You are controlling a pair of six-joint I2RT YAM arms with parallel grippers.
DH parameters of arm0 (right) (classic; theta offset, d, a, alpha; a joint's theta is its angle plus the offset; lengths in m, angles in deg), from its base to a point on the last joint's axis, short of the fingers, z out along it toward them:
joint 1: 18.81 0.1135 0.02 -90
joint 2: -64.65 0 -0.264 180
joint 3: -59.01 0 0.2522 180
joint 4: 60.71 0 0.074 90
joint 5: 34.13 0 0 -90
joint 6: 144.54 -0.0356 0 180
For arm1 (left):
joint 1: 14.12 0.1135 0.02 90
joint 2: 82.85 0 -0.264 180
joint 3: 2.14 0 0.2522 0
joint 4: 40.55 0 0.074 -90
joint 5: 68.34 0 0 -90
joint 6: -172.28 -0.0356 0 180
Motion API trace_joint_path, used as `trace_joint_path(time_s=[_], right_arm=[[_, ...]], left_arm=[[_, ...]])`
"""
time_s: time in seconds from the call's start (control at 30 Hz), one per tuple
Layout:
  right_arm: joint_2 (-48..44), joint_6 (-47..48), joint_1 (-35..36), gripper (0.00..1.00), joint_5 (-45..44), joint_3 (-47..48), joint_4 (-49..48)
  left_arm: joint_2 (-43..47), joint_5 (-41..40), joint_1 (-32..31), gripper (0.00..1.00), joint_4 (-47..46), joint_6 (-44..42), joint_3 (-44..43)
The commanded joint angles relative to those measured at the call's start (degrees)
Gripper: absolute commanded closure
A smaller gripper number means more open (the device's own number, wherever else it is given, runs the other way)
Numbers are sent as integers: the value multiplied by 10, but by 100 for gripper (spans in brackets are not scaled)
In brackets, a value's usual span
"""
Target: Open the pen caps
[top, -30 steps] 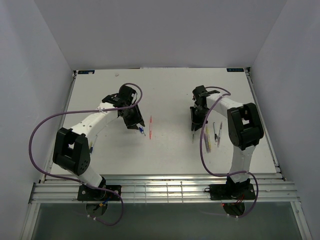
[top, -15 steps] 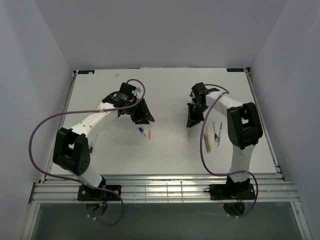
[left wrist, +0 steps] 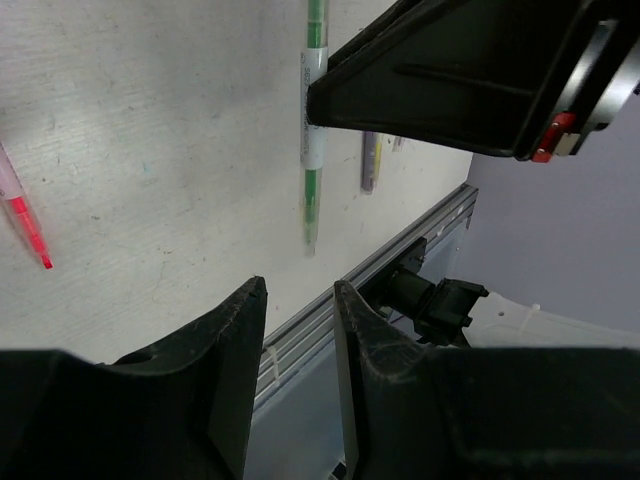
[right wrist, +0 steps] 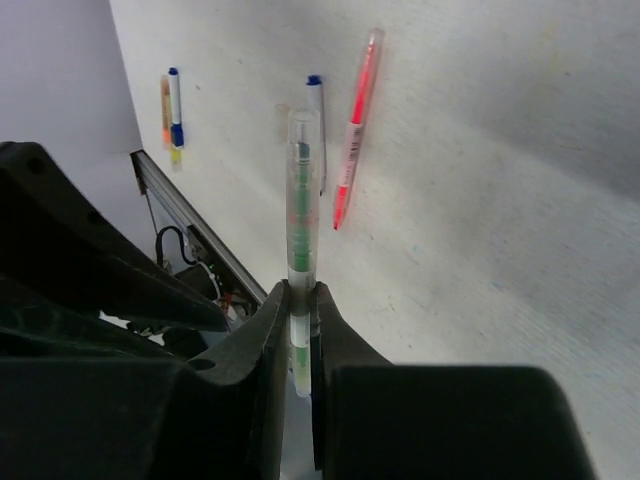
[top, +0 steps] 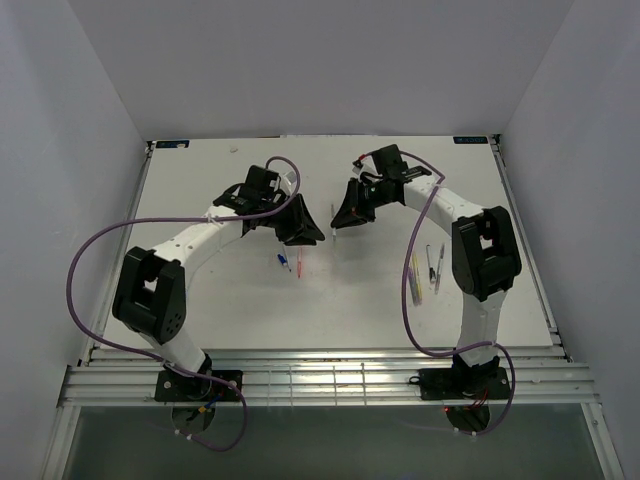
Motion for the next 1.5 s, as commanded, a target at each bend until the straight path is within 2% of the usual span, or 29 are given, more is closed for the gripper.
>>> trace_joint_path(time_s=[0.0, 0.73, 0.87, 0.9, 1.0, 1.03, 1.07, 1.17, 1.33, 1.47], right_arm=[[-22, -51, 7, 92, 52, 25, -59], [-24, -102, 28, 92, 69, 13, -109], [-28, -105, 29, 92, 69, 7, -114], [-29, -106, 29, 92, 69, 6, -116], [-24, -110, 29, 91, 75, 6, -121], [-21, -111, 29, 87, 81, 8, -121], [-19, -111, 30, 75, 83, 8, -121], [-16, -102, 33, 67, 92, 8, -115], [-19, -96, 44, 63, 103, -6, -115], [-17, -104, 53, 69, 109, -17, -128]], left_arm=[[-2, 30, -10, 57, -20, 1, -4], [-24, 33, -30, 58, -19, -4, -15], [-25, 35, -30, 68, -16, -6, -19], [-25, 37, -30, 77, -14, -6, -18], [-26, 42, -30, 87, -13, -7, -15], [-25, 41, -30, 88, -11, -8, -15], [-24, 38, -30, 89, -10, -10, -14], [-21, 28, -30, 94, 0, -16, -18], [-24, 25, -30, 100, 7, -19, -23], [-23, 23, -30, 100, 7, -21, -24]])
